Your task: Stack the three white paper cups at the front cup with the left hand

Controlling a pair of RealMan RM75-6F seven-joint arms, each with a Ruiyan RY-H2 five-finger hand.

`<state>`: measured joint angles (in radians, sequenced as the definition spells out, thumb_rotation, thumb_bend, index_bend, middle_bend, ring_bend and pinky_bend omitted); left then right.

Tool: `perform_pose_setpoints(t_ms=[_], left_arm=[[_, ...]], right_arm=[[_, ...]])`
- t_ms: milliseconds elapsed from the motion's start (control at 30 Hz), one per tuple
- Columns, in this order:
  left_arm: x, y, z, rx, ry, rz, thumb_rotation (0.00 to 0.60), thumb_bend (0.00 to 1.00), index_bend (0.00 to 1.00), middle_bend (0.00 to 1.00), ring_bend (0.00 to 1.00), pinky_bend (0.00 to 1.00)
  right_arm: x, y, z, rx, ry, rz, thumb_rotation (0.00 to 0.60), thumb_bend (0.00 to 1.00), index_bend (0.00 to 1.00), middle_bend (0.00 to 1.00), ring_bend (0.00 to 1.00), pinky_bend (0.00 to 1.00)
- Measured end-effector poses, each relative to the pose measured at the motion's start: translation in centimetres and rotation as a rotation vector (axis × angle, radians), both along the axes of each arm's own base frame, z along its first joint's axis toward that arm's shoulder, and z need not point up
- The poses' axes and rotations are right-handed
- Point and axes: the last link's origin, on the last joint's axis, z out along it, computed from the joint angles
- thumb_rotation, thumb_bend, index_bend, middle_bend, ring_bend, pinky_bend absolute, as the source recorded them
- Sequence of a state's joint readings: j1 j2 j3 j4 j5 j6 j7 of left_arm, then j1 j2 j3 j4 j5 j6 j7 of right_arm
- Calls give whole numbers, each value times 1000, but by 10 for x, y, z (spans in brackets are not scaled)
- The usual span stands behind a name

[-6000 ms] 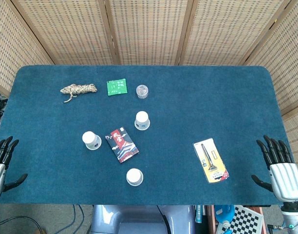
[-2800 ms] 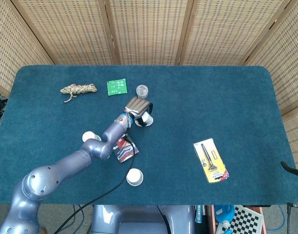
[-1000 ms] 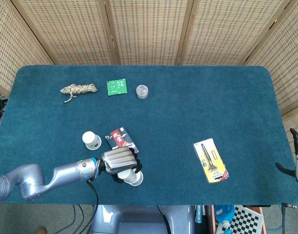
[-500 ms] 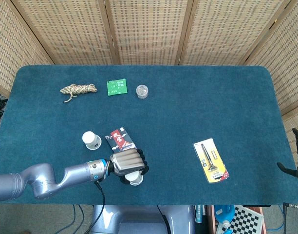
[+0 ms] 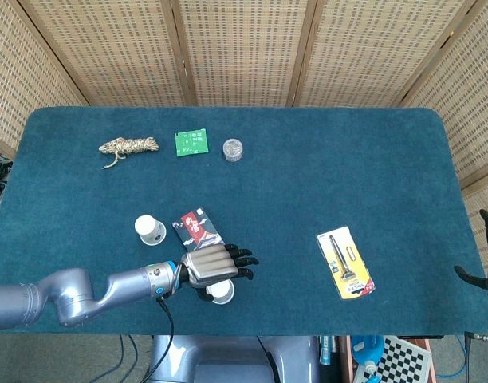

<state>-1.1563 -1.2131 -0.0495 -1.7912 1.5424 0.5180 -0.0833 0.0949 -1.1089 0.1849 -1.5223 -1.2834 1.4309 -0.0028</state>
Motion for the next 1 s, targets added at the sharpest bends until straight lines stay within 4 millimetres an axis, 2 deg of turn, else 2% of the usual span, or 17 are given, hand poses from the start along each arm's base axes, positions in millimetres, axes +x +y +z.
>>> perform_pose_setpoints(t_ms=[167,300,467,633,733,867,1000], left_arm=[[3,5,12,30,-44,16,600,216,76,0,0,0],[-9,25,40,142,-75,67,600,216,49,0,0,0],[-48,46,72,289,-61,209,600,215,47,0,0,0],[-113,52,90,383,-3,381,600,216,47,0,0,11],[-137,51,93,395,20,443,600,215,47,0,0,31],[-157,54,92,400,34,494,600,215,47,0,0,36],[-171,59,85,406,35,521,600,215,47,2,0,102]], right_arm=[[0,0,-1,4,0,0,600,0,0,0,0,0],[1,0,-1,7,-4,4,600,0,0,0,0,0],[1,0,-2,12,-6,6,600,0,0,0,0,0],[3,-1,-6,23,0,10,600,0,0,0,0,0],[4,-1,-7,28,4,10,600,0,0,0,0,0],[4,-1,-10,33,9,9,600,0,0,0,0,0],[4,-1,-12,40,11,9,600,0,0,0,0,0]])
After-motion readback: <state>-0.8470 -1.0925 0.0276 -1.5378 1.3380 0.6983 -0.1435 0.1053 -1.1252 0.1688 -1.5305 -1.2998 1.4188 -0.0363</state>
